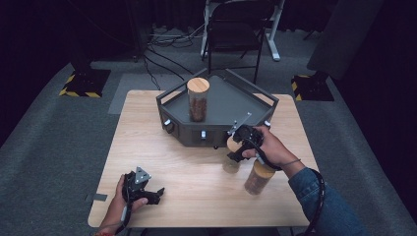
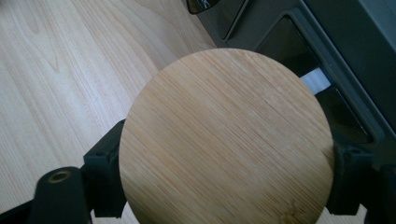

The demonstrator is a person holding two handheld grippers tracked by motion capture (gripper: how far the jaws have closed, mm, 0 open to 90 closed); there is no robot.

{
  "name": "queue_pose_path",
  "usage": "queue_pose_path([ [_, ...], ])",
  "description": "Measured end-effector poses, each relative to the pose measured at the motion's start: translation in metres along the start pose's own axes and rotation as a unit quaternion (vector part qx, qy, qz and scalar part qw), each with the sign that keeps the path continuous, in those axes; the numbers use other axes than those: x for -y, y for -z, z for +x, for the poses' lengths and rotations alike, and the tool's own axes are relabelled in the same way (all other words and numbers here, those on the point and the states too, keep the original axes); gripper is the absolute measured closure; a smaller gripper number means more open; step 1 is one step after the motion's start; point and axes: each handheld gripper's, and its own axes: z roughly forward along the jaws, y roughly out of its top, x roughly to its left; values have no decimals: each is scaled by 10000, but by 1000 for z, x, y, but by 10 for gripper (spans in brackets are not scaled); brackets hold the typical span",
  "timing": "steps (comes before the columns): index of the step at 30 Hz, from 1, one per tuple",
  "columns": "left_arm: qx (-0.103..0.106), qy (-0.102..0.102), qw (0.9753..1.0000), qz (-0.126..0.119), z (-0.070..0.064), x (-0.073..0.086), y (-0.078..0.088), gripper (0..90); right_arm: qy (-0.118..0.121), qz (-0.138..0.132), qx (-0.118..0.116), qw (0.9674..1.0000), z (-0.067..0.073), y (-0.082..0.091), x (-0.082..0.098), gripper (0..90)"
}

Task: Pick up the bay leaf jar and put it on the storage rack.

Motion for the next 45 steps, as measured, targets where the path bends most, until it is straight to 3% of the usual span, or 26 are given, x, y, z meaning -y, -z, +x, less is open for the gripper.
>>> queue_pose_path([
  [17, 7, -4, 10000, -2, 0, 0, 0, 6, 63, -90, -185, 9998, -2, 3, 0, 232],
  [22, 9, -7, 10000, -3, 0, 0, 0, 6, 40, -145, -53, 9999, -4, 6, 1, 233],
  [26, 9, -7, 10000, -3, 0, 0, 0, 6, 47, -224, -194, 9995, -4, 13, 2, 233],
  [45, 9, -7, 10000, -2, 0, 0, 0, 6, 305, -401, -65, 9987, -7, 60, -15, 233],
])
